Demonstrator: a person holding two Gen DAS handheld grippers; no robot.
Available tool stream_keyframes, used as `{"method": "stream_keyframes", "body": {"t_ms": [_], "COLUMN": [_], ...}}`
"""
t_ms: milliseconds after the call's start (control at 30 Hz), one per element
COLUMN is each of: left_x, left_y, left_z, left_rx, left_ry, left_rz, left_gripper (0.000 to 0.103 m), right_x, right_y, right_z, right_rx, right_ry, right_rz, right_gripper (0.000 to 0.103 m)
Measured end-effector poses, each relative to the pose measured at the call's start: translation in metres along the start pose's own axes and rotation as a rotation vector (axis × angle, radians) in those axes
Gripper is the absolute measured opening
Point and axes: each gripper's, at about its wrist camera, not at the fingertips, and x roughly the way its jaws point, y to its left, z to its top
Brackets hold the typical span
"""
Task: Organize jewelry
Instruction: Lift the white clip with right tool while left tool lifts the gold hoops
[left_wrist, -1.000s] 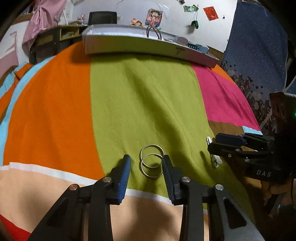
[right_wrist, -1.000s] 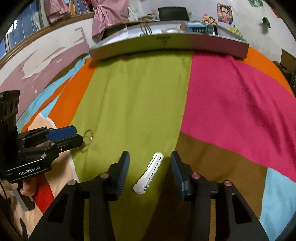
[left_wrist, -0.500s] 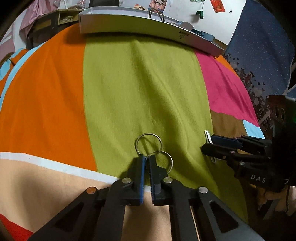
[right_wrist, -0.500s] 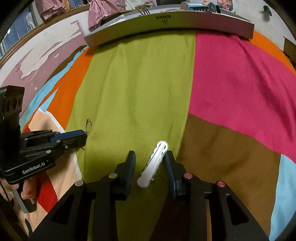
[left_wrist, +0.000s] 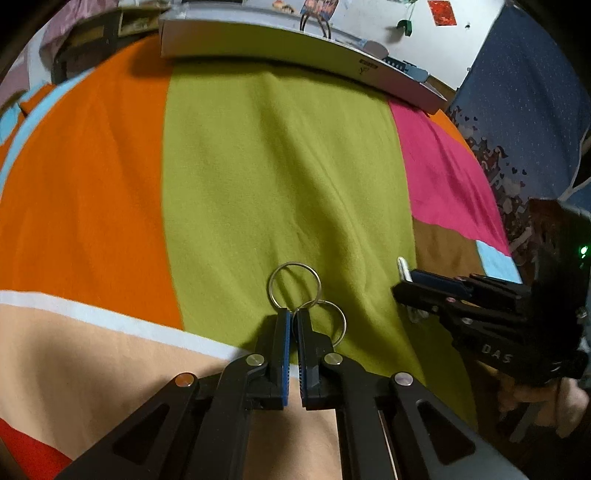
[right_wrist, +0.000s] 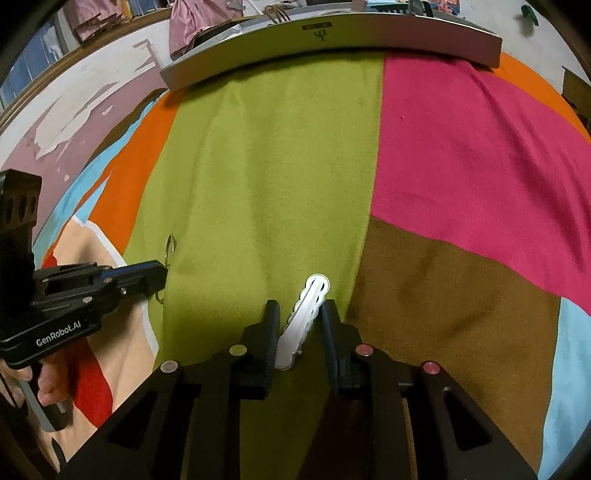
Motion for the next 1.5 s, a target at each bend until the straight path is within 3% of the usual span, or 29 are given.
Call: {"method": "stream_keyframes", "body": {"t_ms": [167,467,533,667,733,933,1067,1200,1233,1300,1500], "left_x": [-0.001,0.002,0.003,0.002,0.004,0.006,0.009,0.005,0.003,-0.003,-0.028], "left_y": [-0.005,-0.002,-0.003,-0.006,-0.011,-0.014,-0.013,-0.009,-0.009,-0.008,-0.014], "left_z": [-0.002,-0.001,0.001,-0.002,-0.004,-0.005,-0.006,-0.007,-0.008,-0.008,-0.001], "left_rx": [0.025,-0.006,0.003,0.029,0.058,0.07,0.067,0.033,0.025,0.017,0.016], "left_ry": [0.027,0.099,0.108,0.117,0.12,0.13,0.138,0.121,0.111,0.084,-0.015], "left_rz": [0.053,0.006,0.003,-0.017,0.012,0.046,0.056,0.038,0.036,0.033,0.047], "left_gripper": [0.004,0.005,0.007,0.023,0.023,0.021,0.005,0.004,0.004,0.004,0.004], "right_x": [0.002,0.0,0.0,0.0,0.0,0.002,0.003,0.006,0.006,0.005,-0.011], "right_y": [0.002,0.004,0.004,0.004,0.005,0.009,0.005,0.008,0.008,0.006,-0.016], "right_z": [0.002,-0.001,0.0,-0.003,-0.004,-0.006,-0.009,-0.008,-0.009,-0.009,-0.01], "right_rx": [0.009,-0.027,-0.02,-0.017,-0.026,-0.04,-0.043,-0.037,-0.031,-0.003,0.106], "right_ry": [0.006,0.056,0.064,0.078,0.086,0.108,0.114,0.114,0.11,0.097,0.034], "right_rz": [0.007,-0.012,-0.003,0.014,0.013,-0.007,-0.017,-0.025,-0.026,-0.012,0.082], "right_gripper": [0.021,0.024,0.027,0.034,0.035,0.035,0.035,0.034,0.033,0.016,0.014]}}
